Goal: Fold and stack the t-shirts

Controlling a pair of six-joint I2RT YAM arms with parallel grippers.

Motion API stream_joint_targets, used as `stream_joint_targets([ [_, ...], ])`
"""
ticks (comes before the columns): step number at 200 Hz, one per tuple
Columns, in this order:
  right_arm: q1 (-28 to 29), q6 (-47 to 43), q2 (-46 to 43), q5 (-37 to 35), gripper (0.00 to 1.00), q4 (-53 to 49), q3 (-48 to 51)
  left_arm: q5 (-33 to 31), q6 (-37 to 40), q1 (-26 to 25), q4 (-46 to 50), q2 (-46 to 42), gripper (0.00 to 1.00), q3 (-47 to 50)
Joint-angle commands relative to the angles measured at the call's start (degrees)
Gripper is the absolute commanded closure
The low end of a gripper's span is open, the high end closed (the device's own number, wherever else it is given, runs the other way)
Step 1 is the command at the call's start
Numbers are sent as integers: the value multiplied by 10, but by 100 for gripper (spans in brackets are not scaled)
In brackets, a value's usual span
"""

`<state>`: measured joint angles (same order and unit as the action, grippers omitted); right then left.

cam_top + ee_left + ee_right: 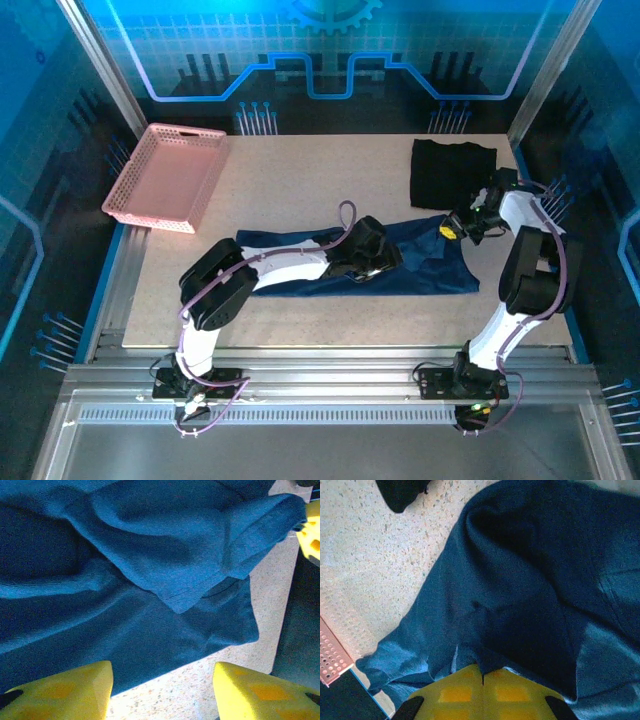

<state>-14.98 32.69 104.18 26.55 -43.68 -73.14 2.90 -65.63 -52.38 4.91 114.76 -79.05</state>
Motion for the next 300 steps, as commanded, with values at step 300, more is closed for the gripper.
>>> stream_joint_targets([
  [300,8,-3,71,33,100,23,2,-95,187,-28,357,338,77,-508],
])
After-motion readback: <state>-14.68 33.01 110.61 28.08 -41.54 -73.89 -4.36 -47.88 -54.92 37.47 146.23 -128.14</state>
